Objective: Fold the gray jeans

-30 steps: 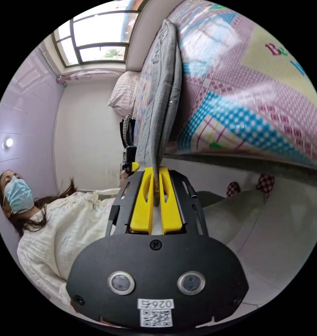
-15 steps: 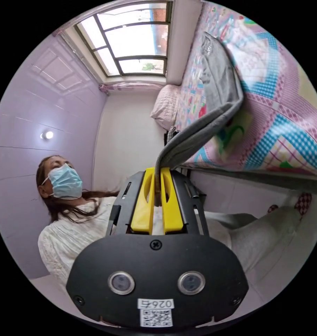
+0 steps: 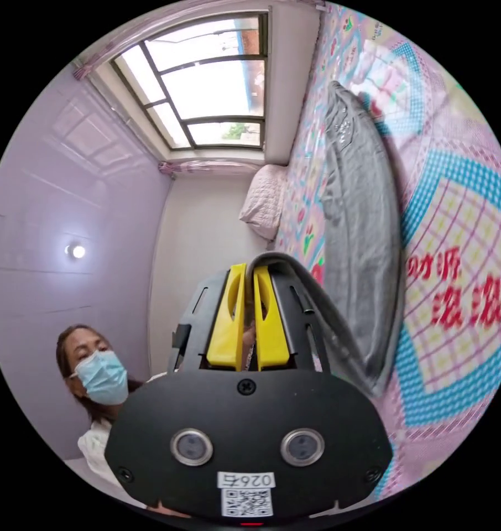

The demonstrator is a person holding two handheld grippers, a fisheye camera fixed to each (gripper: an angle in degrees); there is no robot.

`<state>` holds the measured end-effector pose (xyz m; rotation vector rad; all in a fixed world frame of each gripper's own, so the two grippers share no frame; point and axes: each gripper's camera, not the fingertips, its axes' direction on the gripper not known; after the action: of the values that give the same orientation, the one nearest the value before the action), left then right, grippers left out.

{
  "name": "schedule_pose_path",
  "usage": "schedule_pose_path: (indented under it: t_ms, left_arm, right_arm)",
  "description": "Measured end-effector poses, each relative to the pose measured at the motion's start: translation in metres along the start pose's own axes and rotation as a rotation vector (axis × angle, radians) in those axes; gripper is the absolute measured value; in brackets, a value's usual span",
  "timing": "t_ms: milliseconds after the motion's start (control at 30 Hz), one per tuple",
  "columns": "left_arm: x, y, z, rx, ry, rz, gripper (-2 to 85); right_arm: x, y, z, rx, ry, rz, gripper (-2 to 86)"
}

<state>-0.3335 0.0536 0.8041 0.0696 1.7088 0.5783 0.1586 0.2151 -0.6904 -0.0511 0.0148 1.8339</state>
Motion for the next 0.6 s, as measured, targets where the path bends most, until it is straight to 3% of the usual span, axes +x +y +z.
schedule_pose_path:
  t_ms: [133, 233, 300, 400, 467, 533, 600]
  left_arm:
    - [-0.051, -0.035, -0.007, 0.105, 0.021, -0.101, 3.6]
    - [-0.086, -0.047, -0.010, 0.118, -0.004, -0.196, 10.8]
    - [-0.097, -0.041, -0.010, 0.138, 0.090, -0.222, 13.1]
    - [-0.079, -0.019, -0.019, 0.214, 0.192, -0.093, 5.8]
    - [-0.053, -0.001, -0.024, 0.266, 0.105, 0.016, 0.4]
    - [-0.026, 0.016, -0.013, 0.301, -0.100, 0.066, -0.4]
    - [-0.009, 0.017, 0.038, 0.175, -0.301, 0.156, -0.8]
  right_arm:
    - [0.056, -0.065, 0.033, 0.008, 0.101, 0.111, 1.2]
    - [0.091, -0.097, 0.063, -0.085, 0.203, 0.145, 7.7]
    - [0.105, -0.099, 0.073, -0.105, 0.221, 0.177, 10.6]
    - [0.095, -0.081, 0.076, -0.082, 0.190, 0.092, 10.9]
    - [0.077, -0.062, 0.084, -0.092, 0.252, 0.006, 9.9]
    - [0.048, -0.030, 0.112, -0.124, 0.348, -0.151, 7.3]
    - [0.034, -0.007, 0.144, -0.158, 0.382, -0.277, 5.0]
